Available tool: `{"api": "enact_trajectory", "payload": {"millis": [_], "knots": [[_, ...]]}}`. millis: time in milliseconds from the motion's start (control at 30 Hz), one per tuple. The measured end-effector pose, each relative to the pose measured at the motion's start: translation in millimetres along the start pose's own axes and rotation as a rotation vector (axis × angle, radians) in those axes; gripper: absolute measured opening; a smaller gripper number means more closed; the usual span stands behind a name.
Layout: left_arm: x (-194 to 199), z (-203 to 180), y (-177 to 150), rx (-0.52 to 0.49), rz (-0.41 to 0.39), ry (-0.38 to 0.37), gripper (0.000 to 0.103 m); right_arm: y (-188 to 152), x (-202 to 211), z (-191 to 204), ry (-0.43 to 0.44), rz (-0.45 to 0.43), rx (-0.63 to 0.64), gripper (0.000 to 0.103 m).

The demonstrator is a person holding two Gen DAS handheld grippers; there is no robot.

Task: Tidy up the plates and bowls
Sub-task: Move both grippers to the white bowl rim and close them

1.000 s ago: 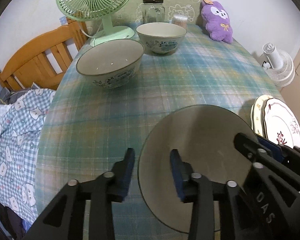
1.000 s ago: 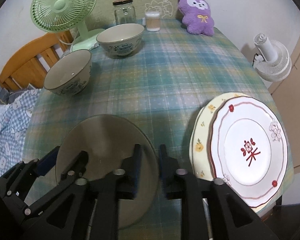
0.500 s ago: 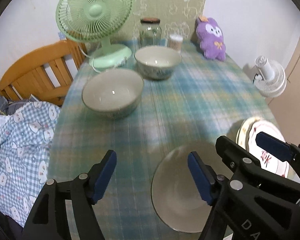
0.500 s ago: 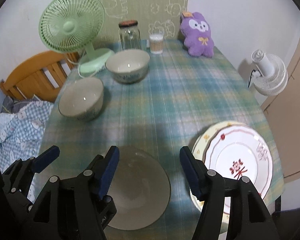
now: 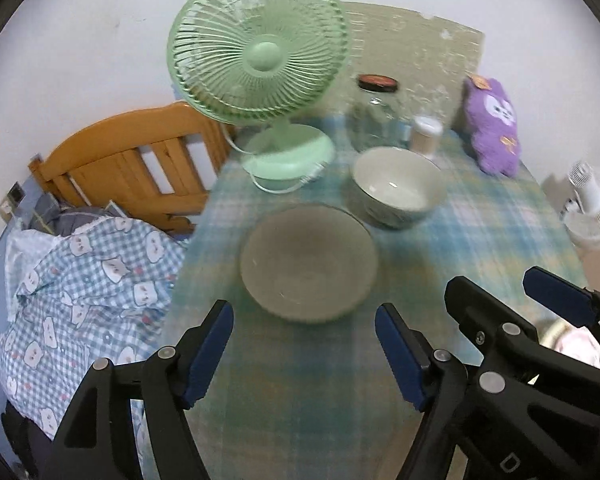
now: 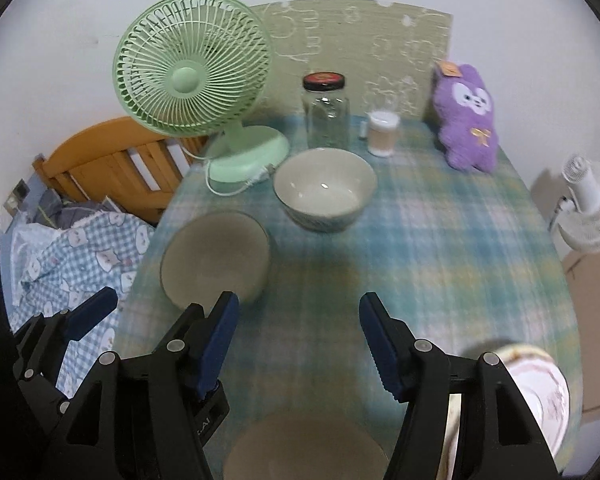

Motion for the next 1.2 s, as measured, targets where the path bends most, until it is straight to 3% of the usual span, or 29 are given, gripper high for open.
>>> {"api": "enact_trajectory", "payload": {"millis": [200, 267, 333, 500, 600, 800, 900, 1200], "knots": [[-31.9, 20.1, 19.9, 0.007, 0.022, 0.051, 0.071, 24.6, -38.3, 18.8, 0.003, 0.014, 0.025, 0.066], [-46.1, 27.1, 20.0, 0.005, 0.044, 0.067, 0.069, 29.5, -53.2, 22.5, -0.002, 0.025, 0.016, 0.060], [-58.0, 33.6, 19.5, 0.000, 0.054, 0.073, 0.065, 30.1, -65.6, 24.4, 0.003, 0.046, 0.003, 0.055], [-84.9, 47.3, 19.8, 0.003, 0.081, 0.076, 0.055, 32.5, -98.1, 27.5, 0.001, 0.096, -0.027, 0.053], [-98.6, 52.7, 21.1, 0.018, 0.090, 0.062, 0.040, 32.5, -113.3, 28.9, -0.009, 0.116, -0.014, 0.045], [-119.0, 54.8, 19.3, 0.034, 0.128, 0.027, 0.030, 29.8, -134.9, 32.4, -0.008, 0.155, -0.006, 0.035], [-121.9, 51.1, 16.3, 0.029, 0.137, -0.008, 0.022, 26.5, -142.4, 33.8, -0.013, 0.180, 0.010, 0.019], [-123.0, 46.5, 14.0, 0.012, 0.153, -0.006, 0.020, 22.4, -141.6, 36.4, -0.023, 0.187, 0.024, 0.017]]}}
Point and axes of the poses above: each gripper's, at about its wrist camera, not at the fingertips, and x roughly against the way its jaws point, z to its left, y to its top, the point moved 9 cm from there along -x, roughly the way its jaws point, and after that the axes turned 4 degrees about -x, right-handed, at the moved point
